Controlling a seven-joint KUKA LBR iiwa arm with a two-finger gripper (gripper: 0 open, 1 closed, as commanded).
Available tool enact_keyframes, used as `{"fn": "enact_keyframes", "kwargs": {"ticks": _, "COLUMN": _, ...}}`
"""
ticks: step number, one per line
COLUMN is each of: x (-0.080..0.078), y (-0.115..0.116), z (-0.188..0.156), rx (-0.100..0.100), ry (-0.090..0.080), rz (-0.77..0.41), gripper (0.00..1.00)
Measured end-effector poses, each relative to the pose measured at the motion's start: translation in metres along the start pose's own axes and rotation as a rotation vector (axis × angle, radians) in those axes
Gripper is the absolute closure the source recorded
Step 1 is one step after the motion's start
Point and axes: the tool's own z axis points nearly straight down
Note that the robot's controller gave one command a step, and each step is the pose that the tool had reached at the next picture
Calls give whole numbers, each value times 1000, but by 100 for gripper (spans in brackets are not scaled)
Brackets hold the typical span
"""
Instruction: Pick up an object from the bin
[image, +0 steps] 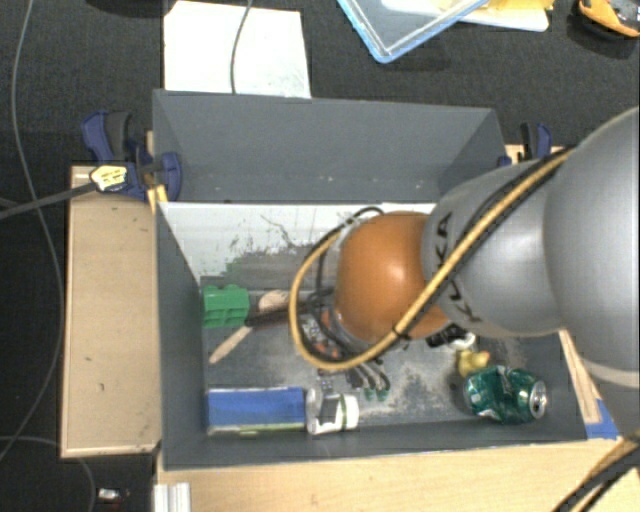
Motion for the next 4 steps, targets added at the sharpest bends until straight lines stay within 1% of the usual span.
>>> {"fn": "enact_keyframes", "kwargs": {"ticks": 1, "x": -17, "y": -76, "z": 16, "rx": 1, "ry": 6, "rz": -20, "gripper": 0}}
{"fn": "enact_keyframes", "kwargs": {"ticks": 2, "x": -21, "y": -101, "z": 16, "rx": 2, "ry": 2, "rz": -94, "gripper": 0}}
{"fn": "enact_keyframes", "kwargs": {"ticks": 3, "x": -51, "y": -104, "z": 30, "rx": 1, "ry": 3, "rz": -97, "gripper": 0}}
{"fn": "enact_keyframes", "kwargs": {"ticks": 4, "x": -66, "y": -105, "z": 31, "rx": 1, "ry": 7, "rz": -146, "gripper": 0}}
